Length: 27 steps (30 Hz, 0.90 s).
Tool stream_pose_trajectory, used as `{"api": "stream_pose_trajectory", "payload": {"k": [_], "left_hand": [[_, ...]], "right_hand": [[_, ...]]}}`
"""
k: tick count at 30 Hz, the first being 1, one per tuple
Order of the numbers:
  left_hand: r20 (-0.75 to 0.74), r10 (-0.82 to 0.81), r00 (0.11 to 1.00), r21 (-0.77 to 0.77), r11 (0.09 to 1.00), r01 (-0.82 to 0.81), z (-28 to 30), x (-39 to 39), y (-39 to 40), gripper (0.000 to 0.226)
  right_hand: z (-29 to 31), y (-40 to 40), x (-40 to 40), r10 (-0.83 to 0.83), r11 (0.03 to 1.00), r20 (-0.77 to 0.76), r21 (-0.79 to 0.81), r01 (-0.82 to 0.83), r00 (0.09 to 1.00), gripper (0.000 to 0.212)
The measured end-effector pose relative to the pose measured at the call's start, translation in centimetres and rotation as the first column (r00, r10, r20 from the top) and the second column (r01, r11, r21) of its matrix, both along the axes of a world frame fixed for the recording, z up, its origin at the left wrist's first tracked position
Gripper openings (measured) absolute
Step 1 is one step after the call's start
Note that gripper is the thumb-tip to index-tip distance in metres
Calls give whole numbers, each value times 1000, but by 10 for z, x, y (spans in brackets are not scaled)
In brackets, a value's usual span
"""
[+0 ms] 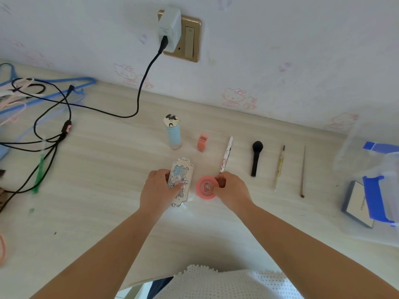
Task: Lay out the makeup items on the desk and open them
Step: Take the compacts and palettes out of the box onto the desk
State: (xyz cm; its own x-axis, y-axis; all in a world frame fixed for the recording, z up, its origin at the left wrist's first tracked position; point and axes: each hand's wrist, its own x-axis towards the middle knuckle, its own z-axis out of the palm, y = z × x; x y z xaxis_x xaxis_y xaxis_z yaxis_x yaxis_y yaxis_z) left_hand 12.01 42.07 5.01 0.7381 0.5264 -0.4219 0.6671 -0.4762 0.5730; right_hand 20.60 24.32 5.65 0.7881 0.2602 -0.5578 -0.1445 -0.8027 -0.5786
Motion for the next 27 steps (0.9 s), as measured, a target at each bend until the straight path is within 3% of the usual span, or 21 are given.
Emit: {"api": "stream_pose_trajectory", "payload": {"k": [4, 7, 11, 17, 21, 27], "left_hand": [[5, 18, 1000, -27, 999, -18, 0, 1, -1, 42], [16, 65, 998, -77, 995, -63, 1, -2, -1, 60], [129, 166, 978, -130, 980, -149, 14, -9, -10, 65], [312, 77, 947, -295, 955, 20, 43, -2, -52, 53], [369, 73, 927, -412, 906, 93, 74, 12, -98, 49], [464, 58, 884, -433, 885, 169, 112, 36, -187, 44]], "right_hand": [[-2, 0, 0, 5, 1000, 22, -11, -4, 1000, 23], [-1, 0, 0, -10, 1000, 10, 12, 10, 1000, 25], [6, -11, 1, -90, 992, -28, 85, 93, 995, 29], [39, -41, -1, -288, 835, -165, 439, 332, 943, 17], [70, -72, -2, -327, 762, -164, 536, 362, 931, 15], [113, -159, 1, -363, 675, -133, 645, 359, 922, 14]]}}
